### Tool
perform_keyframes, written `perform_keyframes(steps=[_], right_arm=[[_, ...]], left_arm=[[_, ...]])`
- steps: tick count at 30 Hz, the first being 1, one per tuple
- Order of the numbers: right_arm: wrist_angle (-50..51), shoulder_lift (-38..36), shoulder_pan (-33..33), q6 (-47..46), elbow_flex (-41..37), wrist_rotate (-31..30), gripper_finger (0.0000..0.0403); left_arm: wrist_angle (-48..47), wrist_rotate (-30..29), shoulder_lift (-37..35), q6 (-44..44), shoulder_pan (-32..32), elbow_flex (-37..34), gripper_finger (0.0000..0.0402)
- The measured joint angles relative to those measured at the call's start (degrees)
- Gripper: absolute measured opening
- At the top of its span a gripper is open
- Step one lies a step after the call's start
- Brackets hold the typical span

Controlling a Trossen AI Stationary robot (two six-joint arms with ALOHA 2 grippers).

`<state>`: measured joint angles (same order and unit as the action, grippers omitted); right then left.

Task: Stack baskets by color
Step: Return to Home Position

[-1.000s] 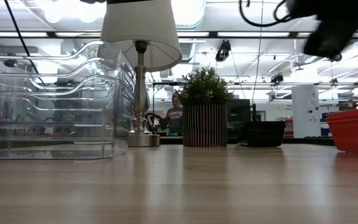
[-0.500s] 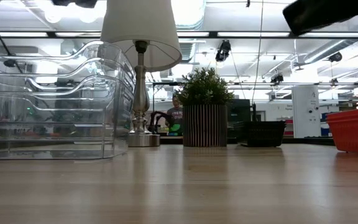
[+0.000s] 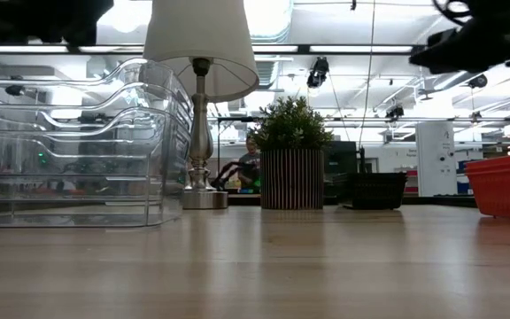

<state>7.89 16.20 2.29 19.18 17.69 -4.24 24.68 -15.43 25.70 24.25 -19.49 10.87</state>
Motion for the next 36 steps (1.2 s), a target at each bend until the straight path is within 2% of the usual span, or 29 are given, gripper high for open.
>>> perform_keyframes(steps=[3,8,10,15,18,26,33,36], right_arm=[[-0.24,-6.54,-0.71,0.31,-3.52,1.12,0.0009],[-2.09,-16.16,-0.72,-0.13,-8.8,1.2,0.0009],[-0.13,-16.23,-0.75,-0.05,-10.63,1.21,0.0009],[-4.32,-14.79,-0.86,1.5,-13.67,0.6,0.0009],[-10.34,-15.32,-0.84,1.39,-16.98,0.69,0.0009],[-9.48,-14.93,-0.84,-2.38,-16.98,-0.52,0.0009],[-9.56,-14.94,-0.84,-12.72,-17.0,-0.28,0.0009],[-10.72,-15.03,-0.82,-20.56,-16.99,-3.03,0.0009]], left_arm=[[1.49,-0.04,-2.68,-0.04,0.0,-3.64,0.0],[10.2,-0.1,-7.49,0.06,-0.02,-10.38,0.0],[8.23,-0.08,-8.81,-0.32,-0.02,-10.27,0.0],[7.15,-0.16,-9.47,-0.91,-0.02,-10.38,0.0],[7.24,-0.34,-8.97,-1.3,-0.02,-10.38,0.0],[7.29,-0.52,-7.26,-1.2,-0.07,-10.44,0.0],[7.32,-0.91,-5.39,-1.17,-0.04,-10.51,0.0],[7.33,-0.91,-4.72,-1.16,-0.04,-10.53,0.0]])
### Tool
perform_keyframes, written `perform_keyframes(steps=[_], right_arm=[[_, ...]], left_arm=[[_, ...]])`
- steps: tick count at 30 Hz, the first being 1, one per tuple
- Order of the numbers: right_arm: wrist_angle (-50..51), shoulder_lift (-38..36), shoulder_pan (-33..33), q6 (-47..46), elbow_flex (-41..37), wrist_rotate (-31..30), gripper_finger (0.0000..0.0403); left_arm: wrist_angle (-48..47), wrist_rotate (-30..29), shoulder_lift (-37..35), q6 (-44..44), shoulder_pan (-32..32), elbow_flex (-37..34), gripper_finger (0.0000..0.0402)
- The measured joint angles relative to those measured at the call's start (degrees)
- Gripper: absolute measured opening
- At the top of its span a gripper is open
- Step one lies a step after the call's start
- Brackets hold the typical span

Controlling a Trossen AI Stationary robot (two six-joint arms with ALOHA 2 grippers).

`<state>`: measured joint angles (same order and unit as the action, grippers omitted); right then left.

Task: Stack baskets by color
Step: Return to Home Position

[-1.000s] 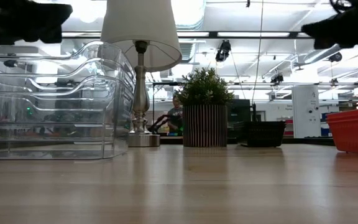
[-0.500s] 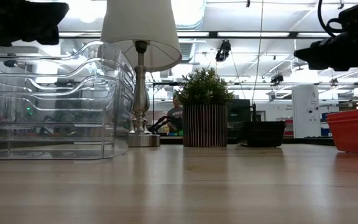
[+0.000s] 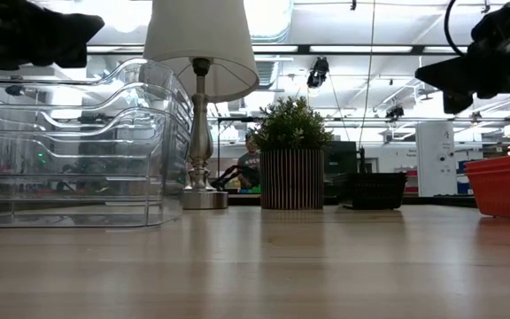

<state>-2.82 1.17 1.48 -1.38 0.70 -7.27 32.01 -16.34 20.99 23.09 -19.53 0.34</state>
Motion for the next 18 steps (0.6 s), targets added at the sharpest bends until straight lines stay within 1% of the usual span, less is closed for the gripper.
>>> perform_keyframes(steps=[3,6,18], right_arm=[[-0.07,0.24,-0.02,-5.67,0.12,-0.41,0.0009],[-0.16,0.39,-0.02,-7.81,0.25,-0.33,0.0009],[-0.44,0.39,-0.02,-7.68,0.4,-0.33,0.0009]], left_arm=[[-0.02,0.0,0.6,-0.02,0.02,0.0,0.0],[-0.02,0.0,1.17,0.0,0.02,-0.02,0.0],[0.0,0.02,3.12,0.0,0.02,-0.07,0.0]])
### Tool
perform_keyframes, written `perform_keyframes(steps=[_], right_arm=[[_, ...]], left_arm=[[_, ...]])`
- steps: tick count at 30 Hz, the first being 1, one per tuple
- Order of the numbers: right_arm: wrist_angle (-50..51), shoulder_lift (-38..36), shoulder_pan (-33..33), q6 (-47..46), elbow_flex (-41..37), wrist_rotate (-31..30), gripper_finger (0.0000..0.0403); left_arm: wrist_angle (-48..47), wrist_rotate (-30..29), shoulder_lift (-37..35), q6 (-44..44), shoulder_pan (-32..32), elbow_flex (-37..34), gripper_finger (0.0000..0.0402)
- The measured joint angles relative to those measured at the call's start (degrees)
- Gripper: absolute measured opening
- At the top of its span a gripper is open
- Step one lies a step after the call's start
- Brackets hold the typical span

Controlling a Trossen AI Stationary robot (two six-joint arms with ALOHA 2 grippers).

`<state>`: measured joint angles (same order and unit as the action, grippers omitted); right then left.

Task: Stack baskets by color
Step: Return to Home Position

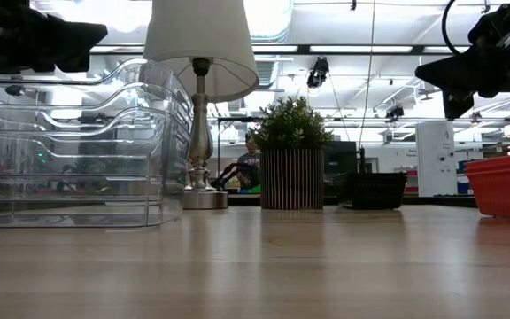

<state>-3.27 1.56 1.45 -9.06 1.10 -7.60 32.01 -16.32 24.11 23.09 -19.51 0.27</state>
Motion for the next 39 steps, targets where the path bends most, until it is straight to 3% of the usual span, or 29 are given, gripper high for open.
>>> perform_keyframes(steps=[39], right_arm=[[0.02,0.02,0.0,0.05,0.09,0.04,0.0009]], left_arm=[[0.36,0.02,9.59,0.02,-0.02,-0.04,0.0]])
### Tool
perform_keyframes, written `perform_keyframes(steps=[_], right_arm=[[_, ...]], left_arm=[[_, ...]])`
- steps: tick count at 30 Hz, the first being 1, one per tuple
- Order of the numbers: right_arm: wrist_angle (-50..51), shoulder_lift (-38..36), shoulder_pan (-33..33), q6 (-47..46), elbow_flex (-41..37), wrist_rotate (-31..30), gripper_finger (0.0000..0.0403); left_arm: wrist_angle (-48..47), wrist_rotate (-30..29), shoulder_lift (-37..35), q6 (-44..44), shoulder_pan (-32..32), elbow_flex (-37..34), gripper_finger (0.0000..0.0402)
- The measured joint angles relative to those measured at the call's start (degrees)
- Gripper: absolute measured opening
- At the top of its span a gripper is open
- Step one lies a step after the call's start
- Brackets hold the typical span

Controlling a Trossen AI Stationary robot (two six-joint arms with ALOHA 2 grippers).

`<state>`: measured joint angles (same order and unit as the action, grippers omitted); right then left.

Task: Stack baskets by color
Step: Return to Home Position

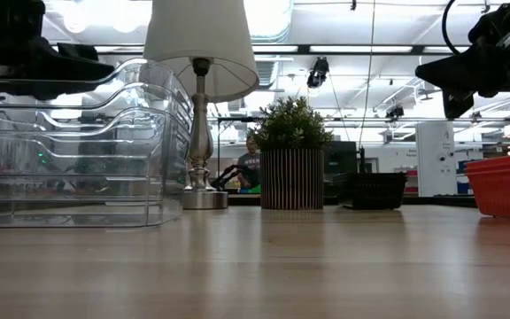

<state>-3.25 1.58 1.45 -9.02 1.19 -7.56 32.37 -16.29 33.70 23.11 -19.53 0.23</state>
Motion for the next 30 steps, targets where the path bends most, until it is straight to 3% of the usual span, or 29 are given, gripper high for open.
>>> perform_keyframes(steps=[12,30], right_arm=[[-0.02,0.0,0.01,0.0,0.0,0.0,0.0009],[0.0,0.0,0.0,0.0,0.0,0.0,0.0009]], left_arm=[[0.62,0.02,4.74,0.01,0.0,0.0,0.0],[3.1,0.01,4.92,-0.02,0.02,0.17,0.0]])
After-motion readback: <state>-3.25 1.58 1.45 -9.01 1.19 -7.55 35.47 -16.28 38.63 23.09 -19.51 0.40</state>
